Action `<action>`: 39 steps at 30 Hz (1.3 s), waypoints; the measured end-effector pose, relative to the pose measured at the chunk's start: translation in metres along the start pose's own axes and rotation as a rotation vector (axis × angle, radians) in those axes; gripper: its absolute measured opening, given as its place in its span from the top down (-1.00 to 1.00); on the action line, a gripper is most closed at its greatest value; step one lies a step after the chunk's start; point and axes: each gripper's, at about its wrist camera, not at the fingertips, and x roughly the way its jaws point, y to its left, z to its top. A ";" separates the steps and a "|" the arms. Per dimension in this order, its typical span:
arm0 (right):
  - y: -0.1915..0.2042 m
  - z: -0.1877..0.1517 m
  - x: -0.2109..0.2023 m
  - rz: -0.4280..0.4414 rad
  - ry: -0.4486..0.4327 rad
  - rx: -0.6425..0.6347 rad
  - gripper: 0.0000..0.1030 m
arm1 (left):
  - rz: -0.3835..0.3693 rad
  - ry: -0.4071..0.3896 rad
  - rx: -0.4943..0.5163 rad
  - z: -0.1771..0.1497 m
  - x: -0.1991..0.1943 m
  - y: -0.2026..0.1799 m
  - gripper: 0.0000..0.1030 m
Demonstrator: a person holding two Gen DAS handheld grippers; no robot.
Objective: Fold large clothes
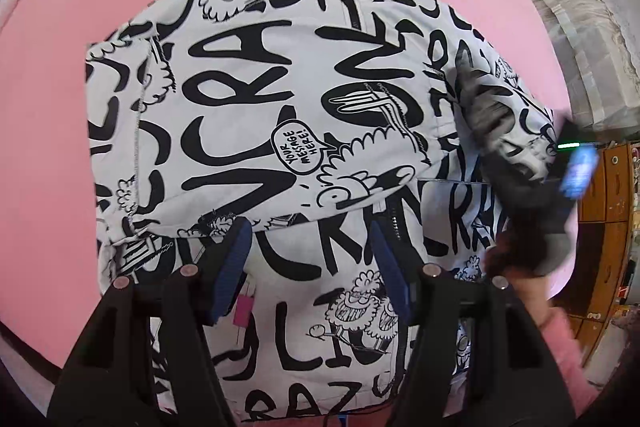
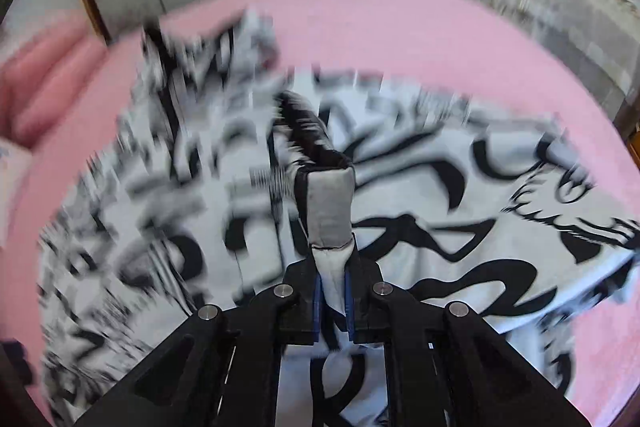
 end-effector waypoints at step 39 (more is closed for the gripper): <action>-0.228 -0.069 -0.054 0.213 0.212 -0.001 -0.32 | -0.068 0.004 -0.297 0.062 0.146 -0.184 0.60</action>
